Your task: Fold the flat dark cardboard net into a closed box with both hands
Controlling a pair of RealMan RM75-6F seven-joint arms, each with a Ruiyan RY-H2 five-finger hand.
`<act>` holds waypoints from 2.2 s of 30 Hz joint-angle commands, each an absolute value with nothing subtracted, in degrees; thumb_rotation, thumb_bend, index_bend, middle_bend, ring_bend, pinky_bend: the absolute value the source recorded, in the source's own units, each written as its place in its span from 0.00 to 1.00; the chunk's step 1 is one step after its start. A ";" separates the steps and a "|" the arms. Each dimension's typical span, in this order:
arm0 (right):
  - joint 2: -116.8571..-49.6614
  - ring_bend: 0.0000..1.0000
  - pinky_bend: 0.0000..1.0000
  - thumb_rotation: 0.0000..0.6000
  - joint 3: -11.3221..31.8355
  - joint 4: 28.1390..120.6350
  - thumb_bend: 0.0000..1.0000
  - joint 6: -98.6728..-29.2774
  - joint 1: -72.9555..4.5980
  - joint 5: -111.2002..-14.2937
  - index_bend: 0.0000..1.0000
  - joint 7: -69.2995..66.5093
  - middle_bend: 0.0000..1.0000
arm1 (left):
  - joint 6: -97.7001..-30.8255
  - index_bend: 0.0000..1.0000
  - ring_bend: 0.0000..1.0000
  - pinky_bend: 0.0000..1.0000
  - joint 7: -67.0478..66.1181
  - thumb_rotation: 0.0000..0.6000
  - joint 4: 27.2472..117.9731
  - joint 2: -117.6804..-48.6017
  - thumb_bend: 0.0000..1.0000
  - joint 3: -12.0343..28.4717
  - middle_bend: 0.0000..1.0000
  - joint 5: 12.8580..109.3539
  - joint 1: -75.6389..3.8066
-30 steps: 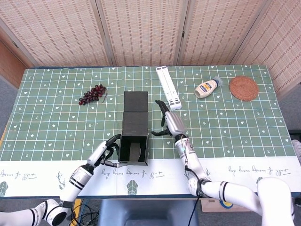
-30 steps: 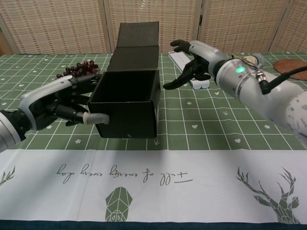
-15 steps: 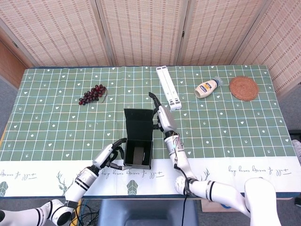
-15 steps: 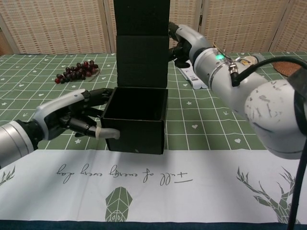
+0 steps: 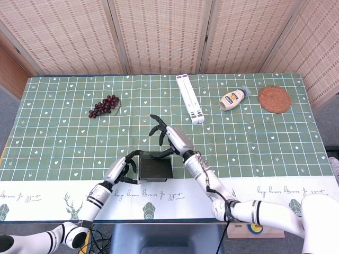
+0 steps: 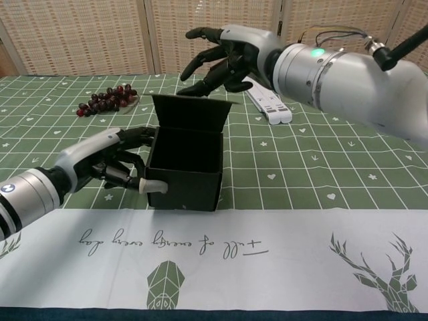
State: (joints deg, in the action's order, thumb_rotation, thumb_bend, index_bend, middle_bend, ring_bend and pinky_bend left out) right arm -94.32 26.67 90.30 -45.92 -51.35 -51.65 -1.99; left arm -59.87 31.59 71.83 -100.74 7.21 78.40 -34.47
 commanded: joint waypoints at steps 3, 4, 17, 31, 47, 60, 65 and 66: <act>-91.39 0.63 1.00 1.00 22.42 91.51 0.00 -42.77 -54.98 -49.15 0.12 5.66 0.39 | -61.55 0.29 0.57 0.89 27.39 1.00 69.89 -103.41 0.11 9.21 0.37 75.17 -33.21; -91.34 0.63 1.00 1.00 21.82 91.47 0.00 -42.69 -55.55 -48.70 0.13 6.80 0.39 | -61.64 0.29 0.57 0.89 26.71 1.00 69.71 -103.77 0.11 9.55 0.37 74.60 -33.09; -95.75 0.64 1.00 1.00 16.60 87.97 0.00 -49.43 -61.79 -47.32 0.13 22.26 0.36 | -57.65 0.00 0.55 0.89 21.71 1.00 75.71 -100.57 0.11 10.93 0.08 69.83 -31.97; -97.78 0.64 1.00 1.00 15.06 88.99 0.00 -52.33 -63.31 -45.79 0.13 27.72 0.34 | -58.22 0.00 0.51 0.88 17.75 1.00 80.74 -95.35 0.11 9.81 0.04 71.08 -30.48; -99.80 0.64 1.00 1.00 9.85 87.48 0.00 -56.27 -64.09 -49.73 0.13 37.94 0.29 | -59.83 0.00 0.49 0.87 10.07 1.00 91.38 -82.44 0.11 7.59 0.01 72.60 -28.05; -103.88 0.65 1.00 1.00 6.10 81.98 0.19 -59.20 -63.00 -57.82 0.22 42.87 0.29 | -59.61 0.00 0.48 0.87 9.51 1.00 98.73 -75.52 0.11 5.11 0.00 74.95 -26.66; -105.00 0.66 1.00 1.00 6.19 80.16 0.28 -59.25 -62.21 -59.89 0.33 42.29 0.32 | -58.65 0.00 0.47 0.87 9.89 1.00 99.86 -74.17 0.11 4.43 0.00 75.83 -26.87; -105.12 0.66 1.00 1.00 6.16 79.84 0.30 -59.40 -62.07 -60.42 0.35 42.28 0.32 | -58.56 0.00 0.47 0.87 10.00 1.00 100.00 -74.02 0.11 4.38 0.00 75.90 -26.89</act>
